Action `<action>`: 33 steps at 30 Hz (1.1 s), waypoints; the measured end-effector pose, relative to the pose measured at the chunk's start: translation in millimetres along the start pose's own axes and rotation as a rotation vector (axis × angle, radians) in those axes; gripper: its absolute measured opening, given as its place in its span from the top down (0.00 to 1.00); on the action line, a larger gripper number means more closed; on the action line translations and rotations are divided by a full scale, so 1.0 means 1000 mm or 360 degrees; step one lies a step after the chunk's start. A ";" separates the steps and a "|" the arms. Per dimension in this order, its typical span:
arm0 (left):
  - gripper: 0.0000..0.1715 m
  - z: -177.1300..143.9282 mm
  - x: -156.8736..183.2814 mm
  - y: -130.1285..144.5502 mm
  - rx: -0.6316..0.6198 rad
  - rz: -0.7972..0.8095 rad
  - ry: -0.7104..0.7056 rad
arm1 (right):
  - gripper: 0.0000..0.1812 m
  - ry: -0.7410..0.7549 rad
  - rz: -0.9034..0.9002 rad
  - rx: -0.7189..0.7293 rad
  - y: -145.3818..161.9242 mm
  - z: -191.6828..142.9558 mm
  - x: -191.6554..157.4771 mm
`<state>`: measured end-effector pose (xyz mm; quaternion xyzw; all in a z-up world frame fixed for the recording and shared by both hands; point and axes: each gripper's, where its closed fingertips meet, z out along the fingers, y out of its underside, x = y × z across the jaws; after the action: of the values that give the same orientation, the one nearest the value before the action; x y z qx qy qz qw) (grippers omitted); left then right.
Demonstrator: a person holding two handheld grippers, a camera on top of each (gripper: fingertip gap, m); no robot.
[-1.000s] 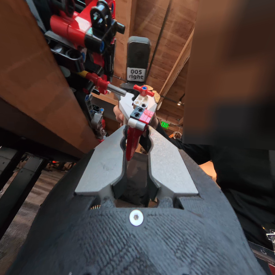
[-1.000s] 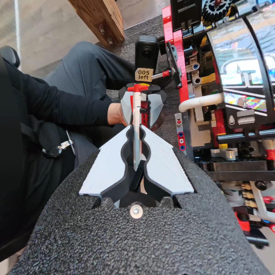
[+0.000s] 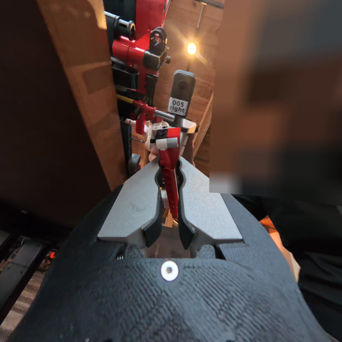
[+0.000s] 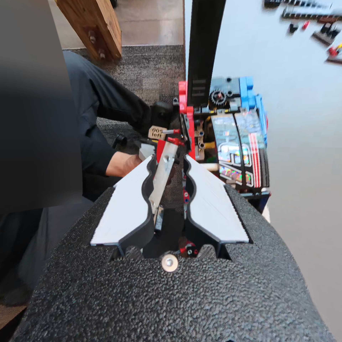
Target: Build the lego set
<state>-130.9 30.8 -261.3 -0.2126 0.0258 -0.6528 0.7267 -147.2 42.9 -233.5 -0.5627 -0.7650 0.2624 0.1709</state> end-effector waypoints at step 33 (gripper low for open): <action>0.95 -0.003 -0.004 0.007 0.0093 0.0251 0.0172 | 0.86 -0.0117 -0.0077 -0.0237 0.001 0.030 0.011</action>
<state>-126.4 34.7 -267.4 -0.1530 0.0626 -0.6045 0.7793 -167.0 46.9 -258.7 -0.5453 -0.8015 0.2210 0.1066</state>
